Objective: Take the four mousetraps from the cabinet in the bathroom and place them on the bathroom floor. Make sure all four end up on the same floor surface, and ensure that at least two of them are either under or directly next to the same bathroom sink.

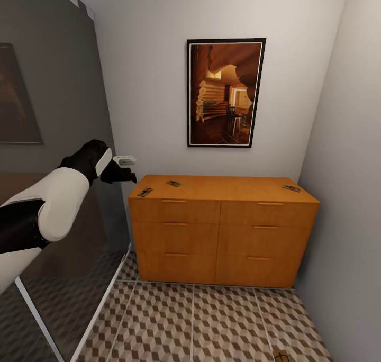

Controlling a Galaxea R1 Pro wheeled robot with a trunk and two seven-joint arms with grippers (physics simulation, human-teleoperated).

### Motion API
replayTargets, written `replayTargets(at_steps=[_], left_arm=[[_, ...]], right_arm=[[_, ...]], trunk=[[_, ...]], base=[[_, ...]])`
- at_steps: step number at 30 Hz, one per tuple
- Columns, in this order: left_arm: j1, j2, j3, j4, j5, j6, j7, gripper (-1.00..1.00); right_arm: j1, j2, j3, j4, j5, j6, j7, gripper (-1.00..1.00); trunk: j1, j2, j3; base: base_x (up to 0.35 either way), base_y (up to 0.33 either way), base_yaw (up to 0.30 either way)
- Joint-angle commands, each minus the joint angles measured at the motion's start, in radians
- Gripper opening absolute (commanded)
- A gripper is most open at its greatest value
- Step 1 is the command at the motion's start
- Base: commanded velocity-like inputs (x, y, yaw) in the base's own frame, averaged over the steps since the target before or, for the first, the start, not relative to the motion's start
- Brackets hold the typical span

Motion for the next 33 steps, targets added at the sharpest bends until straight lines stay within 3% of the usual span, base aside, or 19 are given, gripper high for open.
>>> replayTargets(at_steps=[1, 15, 28, 33], left_arm=[[-0.001, 0.000, 0.005, -0.001, -0.011, 0.003, -0.009, 1.00], [-0.001, -0.001, 0.003, 0.016, -0.010, 0.003, -0.009, 1.00], [-0.001, -0.018, 0.003, 0.029, -0.011, 0.003, -0.009, 1.00], [-0.001, -0.019, 0.002, 0.033, -0.010, 0.003, -0.009, 1.00]], right_arm=[[-0.001, 0.000, -0.007, 0.001, 0.010, -0.003, -0.004, -1.00], [0.003, -0.001, -0.008, 0.001, 0.010, -0.003, -0.002, -1.00], [0.192, -0.003, -0.010, 0.001, 0.007, 0.002, -0.003, -1.00], [0.226, -0.003, -0.011, 0.004, 0.007, 0.036, -0.003, -1.00]], trunk=[[0.000, -0.001, -0.001], [0.000, -0.001, -0.001], [0.000, -0.001, -0.001], [0.000, -0.001, -0.001]], base=[[0.095, 0.000, 0.000], [0.241, 0.000, 0.000], [0.180, 0.000, 0.000], [0.079, 0.000, 0.000]])
